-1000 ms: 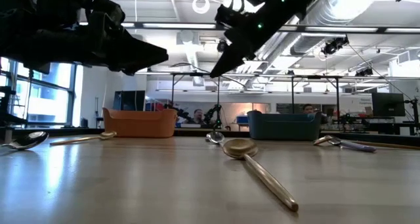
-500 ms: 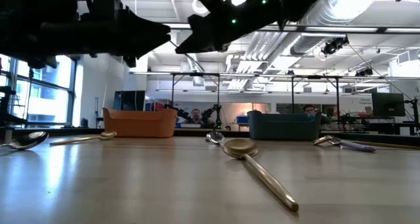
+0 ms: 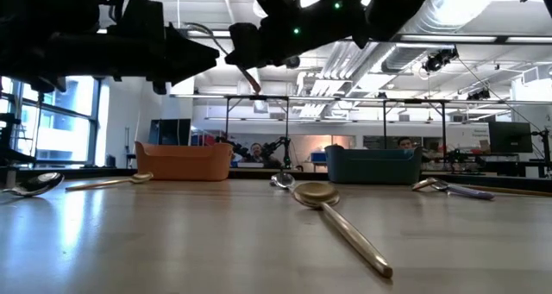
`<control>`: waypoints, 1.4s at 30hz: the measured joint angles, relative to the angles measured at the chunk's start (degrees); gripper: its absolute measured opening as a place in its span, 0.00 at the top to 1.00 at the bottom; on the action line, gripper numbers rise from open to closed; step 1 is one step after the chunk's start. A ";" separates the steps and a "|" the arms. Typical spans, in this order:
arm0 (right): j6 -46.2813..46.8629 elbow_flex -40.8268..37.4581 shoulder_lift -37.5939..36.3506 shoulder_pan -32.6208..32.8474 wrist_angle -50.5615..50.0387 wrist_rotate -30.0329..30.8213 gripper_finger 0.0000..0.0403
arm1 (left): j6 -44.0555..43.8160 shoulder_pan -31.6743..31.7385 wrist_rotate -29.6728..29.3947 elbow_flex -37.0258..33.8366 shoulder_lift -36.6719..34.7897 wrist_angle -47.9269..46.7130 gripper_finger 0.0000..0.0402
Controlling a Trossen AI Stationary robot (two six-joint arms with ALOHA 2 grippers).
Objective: Sort silverware by color (type)
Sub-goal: Put the orange spoon into the orange bin
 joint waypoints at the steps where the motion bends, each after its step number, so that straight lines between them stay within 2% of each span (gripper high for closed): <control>1: 0.08 -0.24 0.00 -0.06 0.26 0.00 0.98 | 0.01 0.00 0.46 -0.18 0.00 0.00 0.66; 4: 0.52 -4.49 0.00 -0.15 8.14 0.01 0.98 | 0.01 0.00 0.72 -0.18 0.00 -0.04 0.60; 8: 1.00 -12.35 0.00 0.21 23.80 -0.41 0.99 | 0.10 0.29 0.47 0.00 0.00 0.00 0.51; 13: 2.23 -17.07 0.00 1.15 34.18 -1.88 0.99 | 0.07 1.71 3.69 3.93 0.18 -3.27 0.46; 17: 0.43 -17.13 0.13 1.87 34.10 -1.47 0.99 | 1.33 2.37 4.57 9.05 0.80 -7.96 0.46; 20: -0.07 -17.13 0.74 2.18 34.58 -1.12 0.99 | 2.64 2.78 4.94 11.69 1.72 -7.73 0.47; 29: 0.01 -17.13 1.88 2.17 35.51 -0.59 0.99 | 2.40 4.55 8.29 14.96 1.86 -9.37 0.47; 34: -0.04 -17.13 1.88 2.17 35.82 -1.34 0.99 | 2.54 4.52 8.58 14.94 1.86 -9.42 0.57; 37: -0.01 -17.13 1.88 2.17 35.86 -1.94 0.99 | 3.77 4.75 8.70 14.94 1.86 -9.43 0.70; 41: 0.04 -17.13 1.88 2.13 35.90 -2.55 0.99 | 5.08 5.94 11.86 14.94 1.86 -9.40 0.94; 42: 0.09 -17.13 1.88 2.13 36.00 -2.53 0.99 | 5.24 6.39 12.23 14.90 1.86 -9.41 0.96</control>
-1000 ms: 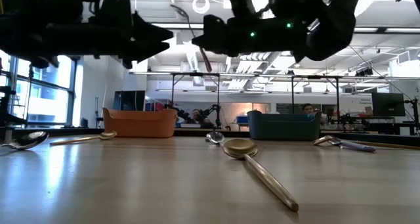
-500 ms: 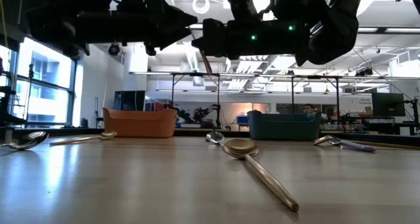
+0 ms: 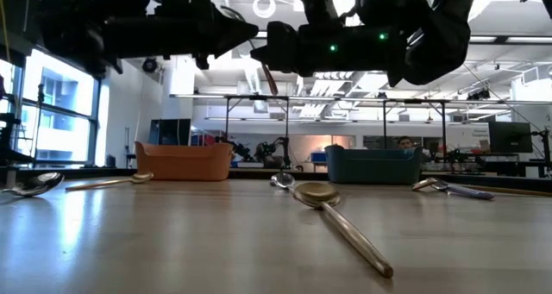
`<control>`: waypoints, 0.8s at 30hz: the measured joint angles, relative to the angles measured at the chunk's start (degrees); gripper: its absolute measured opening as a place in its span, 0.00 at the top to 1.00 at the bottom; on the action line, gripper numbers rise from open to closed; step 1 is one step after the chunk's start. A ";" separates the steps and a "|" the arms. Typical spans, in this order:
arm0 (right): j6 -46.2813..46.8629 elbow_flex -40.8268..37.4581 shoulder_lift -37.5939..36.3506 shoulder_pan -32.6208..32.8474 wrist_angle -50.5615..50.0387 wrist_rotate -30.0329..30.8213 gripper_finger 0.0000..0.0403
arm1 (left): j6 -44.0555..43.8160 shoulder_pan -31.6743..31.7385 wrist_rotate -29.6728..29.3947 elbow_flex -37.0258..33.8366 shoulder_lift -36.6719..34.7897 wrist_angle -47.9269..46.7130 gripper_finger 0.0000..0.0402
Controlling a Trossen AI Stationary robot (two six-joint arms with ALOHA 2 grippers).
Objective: Sort silverware by color (type)
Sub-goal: Put the orange spoon into the orange bin
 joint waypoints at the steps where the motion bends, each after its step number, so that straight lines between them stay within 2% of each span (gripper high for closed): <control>1: 0.03 0.00 0.00 -0.01 0.09 0.25 0.99 | -0.03 0.43 0.56 0.00 0.00 -0.01 0.97; 11: 2.55 0.02 -0.02 -0.50 -0.22 -0.32 0.91 | -0.20 2.20 2.30 0.00 -0.42 -0.02 0.99; 18: 2.99 0.02 -0.02 -0.48 -0.60 -0.26 0.80 | 0.84 2.27 2.25 0.00 -0.65 -0.11 1.00; 24: 2.69 0.02 -0.02 -0.48 -0.65 3.29 0.69 | 1.76 3.38 2.08 0.00 -3.20 -3.65 1.00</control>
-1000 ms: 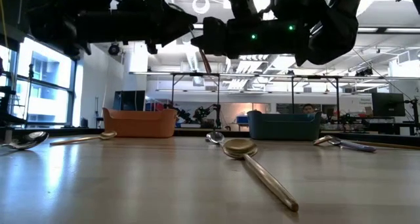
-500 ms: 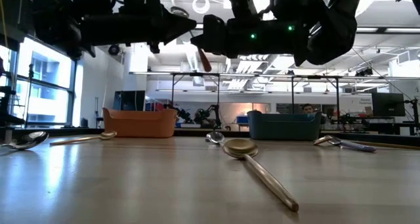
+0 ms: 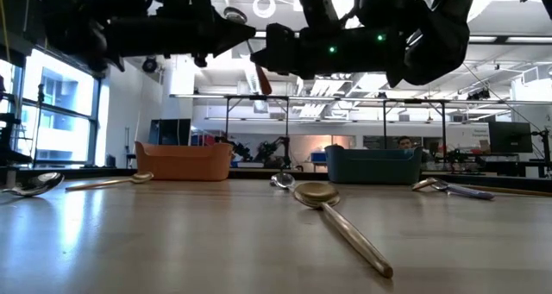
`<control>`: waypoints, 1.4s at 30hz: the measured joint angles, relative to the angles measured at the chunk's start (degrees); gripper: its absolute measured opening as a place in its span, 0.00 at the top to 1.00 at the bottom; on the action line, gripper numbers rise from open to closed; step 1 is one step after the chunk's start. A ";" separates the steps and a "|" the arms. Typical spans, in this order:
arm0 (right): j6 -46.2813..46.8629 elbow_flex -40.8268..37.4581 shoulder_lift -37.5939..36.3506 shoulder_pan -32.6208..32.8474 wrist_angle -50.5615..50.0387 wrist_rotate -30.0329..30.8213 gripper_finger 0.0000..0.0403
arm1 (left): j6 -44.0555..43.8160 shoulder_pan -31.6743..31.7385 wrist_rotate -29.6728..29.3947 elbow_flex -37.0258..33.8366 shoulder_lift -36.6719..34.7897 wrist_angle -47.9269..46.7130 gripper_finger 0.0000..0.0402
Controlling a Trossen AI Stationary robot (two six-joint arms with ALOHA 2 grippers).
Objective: Sort silverware by color (type)
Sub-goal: Put the orange spoon into the orange bin
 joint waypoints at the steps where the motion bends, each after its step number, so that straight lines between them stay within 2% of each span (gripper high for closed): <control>1: -0.20 0.00 0.00 0.01 0.01 0.28 0.68 | 0.00 0.28 0.00 0.00 -0.84 -1.16 1.00; 7: -0.81 0.00 0.00 0.02 -0.42 2.01 0.65 | 0.13 2.12 -0.01 0.00 -7.39 -10.45 1.00; 15: 0.80 0.00 0.00 -1.66 -7.31 2.21 0.65 | 1.64 5.61 0.33 0.13 -16.95 -28.53 1.00; 18: 0.79 0.00 0.00 -2.47 -10.21 2.28 0.66 | 1.68 8.18 0.27 3.10 -20.64 -44.24 1.00; 21: 0.55 -0.02 -0.96 -3.22 -15.81 2.17 0.69 | 3.80 10.95 0.25 9.04 -22.46 -62.32 1.00; 26: 3.95 -0.02 -6.55 -4.88 -31.54 1.91 0.81 | 8.28 16.11 -1.13 19.63 -21.06 -85.04 1.00; 29: 4.80 -0.02 -10.50 -5.70 -40.95 1.65 0.92 | 11.16 18.70 -8.45 24.13 -18.58 -93.11 1.00; 31: 4.79 -0.02 -12.96 -6.23 -45.10 1.11 0.98 | 12.71 20.54 -10.64 26.52 -16.33 -97.66 1.00; 35: 4.34 -0.07 -17.45 -6.81 -51.47 -1.14 0.97 | 16.25 24.15 -7.22 29.83 -11.49 -103.05 1.00; 40: 3.28 -4.19 -21.42 -6.86 -52.64 -3.14 0.99 | 22.74 27.25 -4.96 32.03 -5.63 -103.99 1.00; 42: 4.02 -7.00 -22.62 -7.14 -50.27 -3.81 0.99 | 24.82 28.27 -2.20 32.78 -3.53 -104.01 1.00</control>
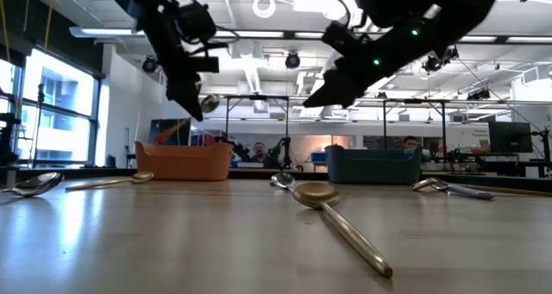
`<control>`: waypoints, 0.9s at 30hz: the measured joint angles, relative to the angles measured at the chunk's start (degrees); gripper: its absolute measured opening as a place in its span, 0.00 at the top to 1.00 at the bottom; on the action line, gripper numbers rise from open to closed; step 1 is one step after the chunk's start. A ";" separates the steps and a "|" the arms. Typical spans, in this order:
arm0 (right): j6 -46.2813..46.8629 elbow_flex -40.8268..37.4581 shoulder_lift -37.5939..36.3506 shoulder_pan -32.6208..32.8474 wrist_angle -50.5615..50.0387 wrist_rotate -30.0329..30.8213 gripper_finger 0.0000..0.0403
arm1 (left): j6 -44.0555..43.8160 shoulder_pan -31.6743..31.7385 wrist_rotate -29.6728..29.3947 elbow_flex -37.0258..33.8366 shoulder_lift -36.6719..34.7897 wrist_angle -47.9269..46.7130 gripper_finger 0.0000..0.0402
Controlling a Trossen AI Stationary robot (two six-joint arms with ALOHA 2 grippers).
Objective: Sort silverware by color (type)
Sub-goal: Put the orange spoon into the orange bin
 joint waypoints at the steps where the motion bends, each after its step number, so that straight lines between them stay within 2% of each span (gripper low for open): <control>1: 0.59 -1.72 -0.70 -0.12 1.76 0.02 1.00 | 0.79 0.50 1.84 0.28 0.91 -0.30 1.00; 4: 0.50 -6.16 -1.68 -0.45 9.61 0.12 1.00 | 2.01 1.64 6.20 1.51 3.75 0.02 1.00; 9: -1.18 -10.45 -2.01 -0.86 20.25 0.08 1.00 | 3.92 2.56 6.48 2.12 8.16 -0.31 1.00; 19: -1.79 -10.81 -2.01 -1.15 20.86 -0.62 1.00 | 7.41 3.42 4.88 2.14 13.65 -0.15 1.00; 27: -1.79 -10.81 -1.99 -1.15 20.84 -0.61 1.00 | 8.83 4.92 0.84 2.17 15.92 0.01 1.00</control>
